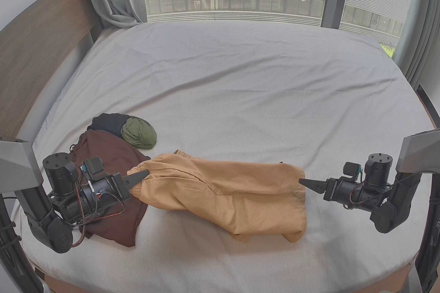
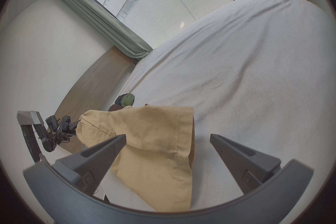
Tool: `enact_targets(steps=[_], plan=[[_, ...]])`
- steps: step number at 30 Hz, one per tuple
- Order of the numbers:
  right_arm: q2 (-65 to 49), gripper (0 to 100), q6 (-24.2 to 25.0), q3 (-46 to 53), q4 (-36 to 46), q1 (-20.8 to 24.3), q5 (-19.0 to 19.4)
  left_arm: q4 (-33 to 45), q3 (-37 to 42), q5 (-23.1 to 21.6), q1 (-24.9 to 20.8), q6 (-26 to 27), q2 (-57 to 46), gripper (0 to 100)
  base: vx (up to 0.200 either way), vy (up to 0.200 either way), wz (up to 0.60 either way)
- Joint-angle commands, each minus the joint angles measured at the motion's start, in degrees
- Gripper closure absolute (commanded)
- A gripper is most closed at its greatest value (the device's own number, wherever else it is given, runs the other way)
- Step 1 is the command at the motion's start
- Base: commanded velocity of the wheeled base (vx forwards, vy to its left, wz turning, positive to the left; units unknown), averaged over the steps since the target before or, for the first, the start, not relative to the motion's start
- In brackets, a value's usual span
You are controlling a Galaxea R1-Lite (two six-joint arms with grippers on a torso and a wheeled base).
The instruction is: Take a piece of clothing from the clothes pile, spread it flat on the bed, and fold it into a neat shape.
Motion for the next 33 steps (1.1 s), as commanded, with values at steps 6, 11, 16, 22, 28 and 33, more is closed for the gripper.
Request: enact_targets(steps=[6, 11, 16, 22, 28, 33], plan=[[5.8, 0, 2.0, -2.2, -0.6, 1.7, 0.1, 0.0, 0.0, 0.0, 0.0, 0.1, 0.3, 100, 0.0, 0.0, 0.0], [8.7, 0, 3.7, -2.9, -4.1, 2.1, 0.0, 0.0, 0.0, 0.0, 0.0, 0.1, 0.3, 100, 0.0, 0.0, 0.0], [9.9, 0, 5.9, -3.0, -5.3, 3.5, 0.2, 0.0, 0.0, 0.0, 0.0, 0.1, 0.3, 100, 0.0, 0.0, 0.0], [9.7, 0, 7.7, -2.8, -5.5, 6.3, 1.4, 0.0, -0.1, 0.0, 0.0, 0.1, 0.3, 100, 0.0, 0.0, 0.0], [7.6, 0, 7.8, -1.3, -5.6, 7.2, 2.3, 0.0, 0.0, -0.2, 0.0, 0.1, 0.3, 100, 0.0, 0.0, 0.0], [3.4, 0, 7.8, 0.7, -5.6, 7.8, 4.2, 0.0, -0.1, -0.2, 0.0, 0.1, 0.4, 100, 0.0, 0.0, 0.0]])
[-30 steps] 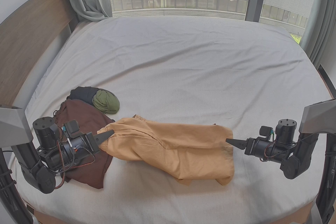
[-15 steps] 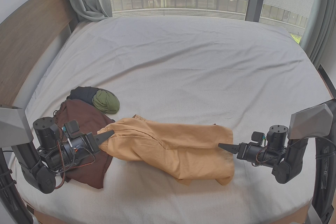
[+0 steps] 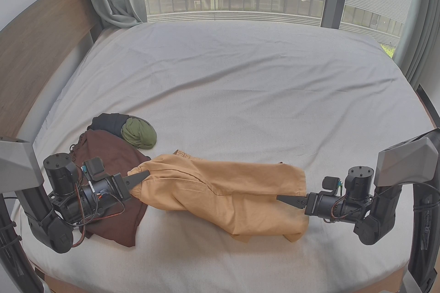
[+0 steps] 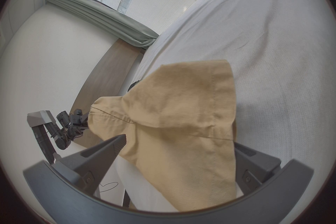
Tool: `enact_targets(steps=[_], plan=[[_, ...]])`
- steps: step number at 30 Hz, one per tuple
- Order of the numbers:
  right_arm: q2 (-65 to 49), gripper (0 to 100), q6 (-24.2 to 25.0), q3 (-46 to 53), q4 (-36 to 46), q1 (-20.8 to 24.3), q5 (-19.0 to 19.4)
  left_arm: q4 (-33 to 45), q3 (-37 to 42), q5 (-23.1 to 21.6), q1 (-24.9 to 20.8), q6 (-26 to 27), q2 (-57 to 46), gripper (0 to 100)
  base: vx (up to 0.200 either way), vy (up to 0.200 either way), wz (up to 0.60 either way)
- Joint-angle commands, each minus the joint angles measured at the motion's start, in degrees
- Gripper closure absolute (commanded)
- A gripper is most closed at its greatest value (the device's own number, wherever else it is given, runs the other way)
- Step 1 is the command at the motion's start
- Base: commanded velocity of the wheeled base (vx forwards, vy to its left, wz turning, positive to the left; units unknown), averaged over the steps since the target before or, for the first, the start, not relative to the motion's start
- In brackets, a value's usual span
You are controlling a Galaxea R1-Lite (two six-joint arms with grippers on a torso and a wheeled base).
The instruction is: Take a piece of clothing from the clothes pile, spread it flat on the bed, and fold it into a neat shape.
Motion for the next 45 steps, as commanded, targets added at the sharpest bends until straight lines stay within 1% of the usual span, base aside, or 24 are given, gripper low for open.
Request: enact_targets(steps=[1, 4, 9, 11, 14, 18, 38, 39, 45], plan=[[-4.9, 0, 0.0, 1.8, 0.0, 0.6, 1.2, 0.0, -0.1, 0.0, 0.0, 0.0, 0.2, 100, 0.0, 0.0, 0.0], [-6.7, 0, 0.1, 2.2, 0.0, 0.6, 1.6, 0.0, -0.1, 0.0, -0.1, 0.1, 0.4, 100, 0.0, 0.0, 0.0], [-6.4, 0, 0.1, 1.6, 0.1, 0.6, 2.3, 0.0, -0.1, 0.0, -0.2, 0.1, 0.4, 100, 0.0, 0.0, 0.0], [-5.5, 0, 0.2, -0.8, 0.2, 0.6, 2.3, 0.0, 0.0, 0.1, -0.3, 0.1, 0.2, 100, 0.0, 0.0, 0.0], [-1.1, 0, 0.4, -2.8, 0.1, 0.6, 2.2, 0.0, 0.1, 0.1, -0.5, 0.0, -0.1, 100, 0.0, 0.0, 0.0], [-0.5, 0, 0.5, -4.1, 0.2, 0.6, 2.2, 0.0, 0.0, 0.1, -0.9, -0.1, -0.2, 100, 0.0, 0.0, 0.0], [1.3, 0, 0.3, -4.7, 0.2, -0.1, 2.0, 0.0, -0.2, 0.1, -0.9, -0.2, 0.3, 100, 0.0, 0.0, 0.0], [1.3, 100, 0.3, -4.7, 0.2, -0.1, 2.0, 0.0, -0.2, 0.1, -0.9, -0.2, 0.3, 100, 0.0, 0.0, 0.0], [3.0, 100, 0.0, -4.7, 0.1, -0.6, 2.1, 0.0, -0.6, 0.1, -0.8, -0.3, 0.4, 100, 0.0, 0.0, 0.0]])
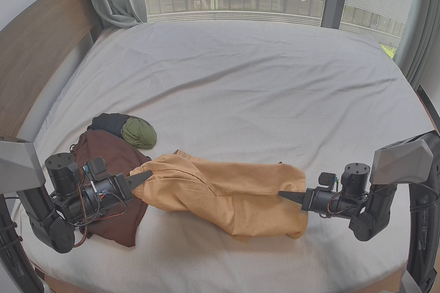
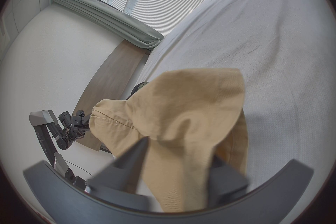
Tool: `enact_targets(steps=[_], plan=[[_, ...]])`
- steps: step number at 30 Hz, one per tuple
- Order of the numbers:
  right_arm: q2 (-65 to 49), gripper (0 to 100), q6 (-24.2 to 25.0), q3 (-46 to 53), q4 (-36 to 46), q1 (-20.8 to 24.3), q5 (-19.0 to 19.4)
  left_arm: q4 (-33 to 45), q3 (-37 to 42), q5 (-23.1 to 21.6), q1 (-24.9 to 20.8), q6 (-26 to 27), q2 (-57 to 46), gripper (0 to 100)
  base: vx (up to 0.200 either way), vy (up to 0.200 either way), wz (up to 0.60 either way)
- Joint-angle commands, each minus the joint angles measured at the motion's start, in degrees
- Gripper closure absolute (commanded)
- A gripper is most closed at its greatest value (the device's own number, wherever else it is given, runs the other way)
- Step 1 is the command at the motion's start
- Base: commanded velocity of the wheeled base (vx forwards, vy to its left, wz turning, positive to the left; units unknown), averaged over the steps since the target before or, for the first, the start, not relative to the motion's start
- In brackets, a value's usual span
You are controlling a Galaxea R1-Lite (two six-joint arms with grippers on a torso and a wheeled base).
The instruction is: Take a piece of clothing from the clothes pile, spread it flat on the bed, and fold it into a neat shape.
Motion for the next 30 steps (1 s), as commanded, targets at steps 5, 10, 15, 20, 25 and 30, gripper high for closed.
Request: enact_targets(steps=[5, 10, 15, 20, 25, 30], plan=[[-0.1, 100, 0.0, 0.8, -0.1, -0.5, 0.2, 0.0, -0.2, 0.0, 0.1, 0.0, 0.1, 100, 0.0, 0.0, 0.0], [-3.9, 100, 0.1, 2.2, -0.1, -0.5, 0.3, 0.0, -0.5, 0.1, 0.1, 0.0, 0.1, 100, 0.0, 0.0, 0.0], [-10.4, 100, 0.1, 4.8, -0.1, 0.1, 1.4, -0.1, -1.3, 0.1, 0.0, 0.0, -0.7, 100, 0.0, 0.0, 0.0], [-14.5, 100, 0.1, 5.8, 0.0, 0.1, 1.5, 0.0, -1.9, 0.2, 0.2, -0.2, -3.9, 100, 0.0, 0.0, 0.0], [-16.1, 100, 0.1, 5.8, 0.0, 0.1, 1.5, 0.0, -2.0, 0.0, 0.1, -0.4, -7.3, 100, 0.0, 0.0, 0.0], [-17.8, 100, 0.1, 6.0, 0.0, 0.1, 2.2, 0.0, -2.2, -1.0, -0.1, -0.2, -7.3, 100, 0.0, 0.0, 0.0]])
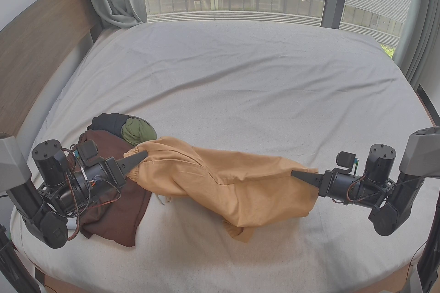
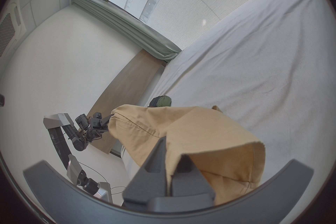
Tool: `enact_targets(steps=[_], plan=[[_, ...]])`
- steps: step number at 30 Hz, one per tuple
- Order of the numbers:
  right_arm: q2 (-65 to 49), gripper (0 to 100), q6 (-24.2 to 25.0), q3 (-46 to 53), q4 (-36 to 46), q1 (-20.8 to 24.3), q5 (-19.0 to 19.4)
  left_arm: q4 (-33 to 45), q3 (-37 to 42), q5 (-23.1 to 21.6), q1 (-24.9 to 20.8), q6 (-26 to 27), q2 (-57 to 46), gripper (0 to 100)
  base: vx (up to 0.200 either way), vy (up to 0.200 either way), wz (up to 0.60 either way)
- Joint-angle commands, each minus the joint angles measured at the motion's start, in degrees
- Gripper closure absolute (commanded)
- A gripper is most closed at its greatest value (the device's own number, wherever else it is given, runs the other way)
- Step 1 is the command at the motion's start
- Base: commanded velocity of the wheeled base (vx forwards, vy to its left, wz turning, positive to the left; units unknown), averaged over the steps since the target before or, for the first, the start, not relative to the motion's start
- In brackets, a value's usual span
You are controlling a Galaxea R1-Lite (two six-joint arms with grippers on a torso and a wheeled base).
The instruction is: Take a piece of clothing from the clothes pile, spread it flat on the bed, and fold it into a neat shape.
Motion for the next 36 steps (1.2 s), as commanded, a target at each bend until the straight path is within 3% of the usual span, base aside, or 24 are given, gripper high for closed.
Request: enact_targets(steps=[1, 14, 19, 36], plan=[[-2.7, 100, 0.0, 0.3, 0.0, 0.1, 0.4, 0.0, -0.2, -0.5, -0.2, 0.0, -0.9, 100, 0.0, 0.0, 0.0], [-10.2, 100, 0.5, 0.9, 0.0, -1.0, 0.8, 0.0, -1.9, -0.3, 0.5, 0.0, -2.8, 100, 0.0, 0.0, 0.0], [-13.6, 100, 3.1, 0.9, 0.0, -3.5, 4.0, 0.0, -3.0, 0.1, 0.8, 0.0, -2.8, 100, 0.0, 0.0, 0.0], [-15.1, 100, 4.0, -0.3, 0.0, -6.6, 4.3, 0.0, -3.8, -0.3, 2.9, 0.0, -3.0, 100, 0.0, 0.0, 0.0]])
